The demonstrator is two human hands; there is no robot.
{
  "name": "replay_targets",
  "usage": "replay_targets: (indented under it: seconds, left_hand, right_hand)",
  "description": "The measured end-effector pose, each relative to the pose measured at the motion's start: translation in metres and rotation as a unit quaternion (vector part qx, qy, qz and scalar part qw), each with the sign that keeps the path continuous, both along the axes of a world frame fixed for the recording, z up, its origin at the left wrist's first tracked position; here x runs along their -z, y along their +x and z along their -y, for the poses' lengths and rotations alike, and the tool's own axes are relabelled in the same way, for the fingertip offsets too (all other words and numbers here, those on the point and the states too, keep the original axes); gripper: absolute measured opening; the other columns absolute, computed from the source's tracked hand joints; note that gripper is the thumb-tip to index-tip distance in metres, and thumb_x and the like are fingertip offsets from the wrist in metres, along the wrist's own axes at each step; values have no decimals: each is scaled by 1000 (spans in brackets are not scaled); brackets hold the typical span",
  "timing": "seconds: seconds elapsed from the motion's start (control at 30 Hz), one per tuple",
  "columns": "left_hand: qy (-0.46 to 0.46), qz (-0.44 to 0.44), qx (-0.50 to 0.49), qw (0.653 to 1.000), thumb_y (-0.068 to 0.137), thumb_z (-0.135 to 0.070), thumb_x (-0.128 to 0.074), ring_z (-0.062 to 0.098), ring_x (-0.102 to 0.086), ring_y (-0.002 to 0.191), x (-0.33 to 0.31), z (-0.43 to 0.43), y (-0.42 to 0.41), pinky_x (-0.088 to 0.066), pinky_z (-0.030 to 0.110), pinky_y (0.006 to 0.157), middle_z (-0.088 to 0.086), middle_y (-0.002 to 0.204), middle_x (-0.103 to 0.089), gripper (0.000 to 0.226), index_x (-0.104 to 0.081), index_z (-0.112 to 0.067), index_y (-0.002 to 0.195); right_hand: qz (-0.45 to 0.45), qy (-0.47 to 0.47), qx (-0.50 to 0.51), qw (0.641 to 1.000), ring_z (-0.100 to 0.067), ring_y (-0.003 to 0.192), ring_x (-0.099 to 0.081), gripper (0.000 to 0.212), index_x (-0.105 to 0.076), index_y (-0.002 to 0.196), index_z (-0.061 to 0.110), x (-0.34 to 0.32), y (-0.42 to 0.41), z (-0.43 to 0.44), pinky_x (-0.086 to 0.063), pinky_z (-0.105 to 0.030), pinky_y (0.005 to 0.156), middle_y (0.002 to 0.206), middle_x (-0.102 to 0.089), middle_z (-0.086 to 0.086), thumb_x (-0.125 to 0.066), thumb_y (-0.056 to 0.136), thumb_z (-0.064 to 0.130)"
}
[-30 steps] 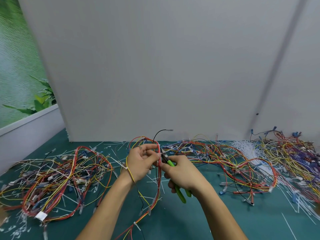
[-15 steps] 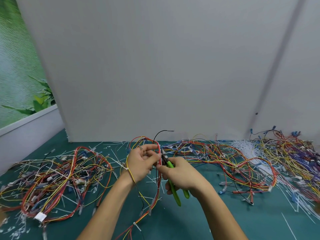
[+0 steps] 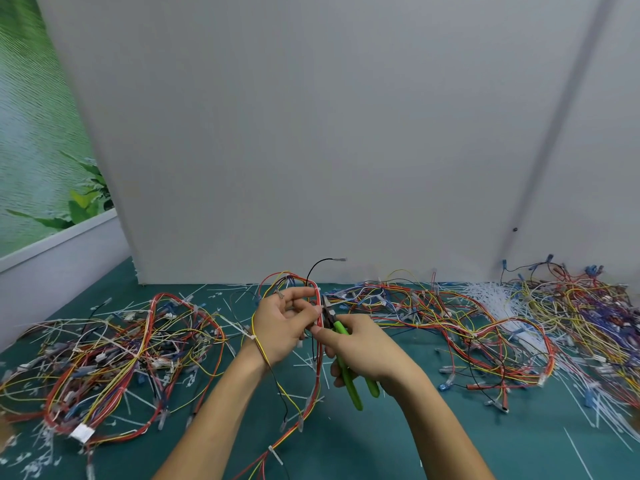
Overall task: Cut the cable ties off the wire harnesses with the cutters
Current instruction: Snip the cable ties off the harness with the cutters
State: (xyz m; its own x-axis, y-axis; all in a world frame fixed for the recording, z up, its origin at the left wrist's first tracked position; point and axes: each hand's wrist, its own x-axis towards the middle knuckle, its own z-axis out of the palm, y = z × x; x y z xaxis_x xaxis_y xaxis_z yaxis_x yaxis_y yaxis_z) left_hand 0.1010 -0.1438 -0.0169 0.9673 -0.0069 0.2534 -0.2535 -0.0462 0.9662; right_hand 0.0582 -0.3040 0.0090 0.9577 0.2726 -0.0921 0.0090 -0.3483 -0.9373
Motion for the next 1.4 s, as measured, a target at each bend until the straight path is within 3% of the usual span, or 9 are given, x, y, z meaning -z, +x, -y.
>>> replay_targets:
  seconds: [0.23, 0.6, 1.0, 1.1, 1.27, 1.4]
  left_hand:
    - [0, 0, -6, 1000, 88, -2, -73, 6, -61, 56, -1, 2, -2, -50, 21, 49, -7, 62, -65, 23, -67, -15, 107]
    - [-2, 7, 0, 1000, 89, 0, -71, 6, -59, 54, -4, 2, -5, -49, 24, 48, -4, 64, -64, 24, -66, -12, 109]
    - [-29, -4, -31, 999, 89, -3, -72, 9, -66, 64, 0, 0, 1, -53, 24, 59, 0, 71, -65, 24, -67, -11, 112]
    - [-26, -3, -29, 999, 89, -1, -71, 7, -65, 60, -1, -1, 1, -50, 19, 54, -1, 69, -65, 24, -67, -9, 112]
    - [-20, 1, -20, 1000, 90, -1, -70, 9, -65, 58, -4, -2, -3, -50, 27, 49, 4, 72, -66, 25, -66, -7, 114]
    - [-23, 7, -13, 1000, 91, 0, -69, 8, -63, 56, -7, -2, -5, -49, 24, 47, 7, 76, -64, 26, -65, -6, 116]
  right_hand:
    - [0, -22, -8, 1000, -17, 61, -68, 25, -63, 95, 14, -2, -1, 0, -66, -45, 67, 83, -61, -6, -63, 100, 39]
    - [34, -39, 20, 998, -20, 52, -61, 21, -65, 92, 14, 1, 1, 0, -62, -42, 54, 71, -58, -3, -60, 103, 32]
    - [22, -29, -21, 999, -18, 58, -66, 21, -61, 91, 15, 2, 1, 0, -64, -49, 66, 78, -59, -4, -62, 100, 34]
    - [38, -37, -17, 998, -17, 54, -63, 20, -59, 84, 19, 5, 2, 0, -64, -43, 58, 73, -57, -1, -61, 100, 31]
    - [57, -51, 9, 997, -15, 47, -55, 22, -63, 82, 23, 6, 3, 1, -55, -32, 48, 69, -54, -1, -62, 101, 33]
    - [68, -41, 33, 996, -14, 45, -53, 22, -64, 80, 26, 7, 3, -3, -52, -29, 46, 66, -54, 1, -64, 100, 33]
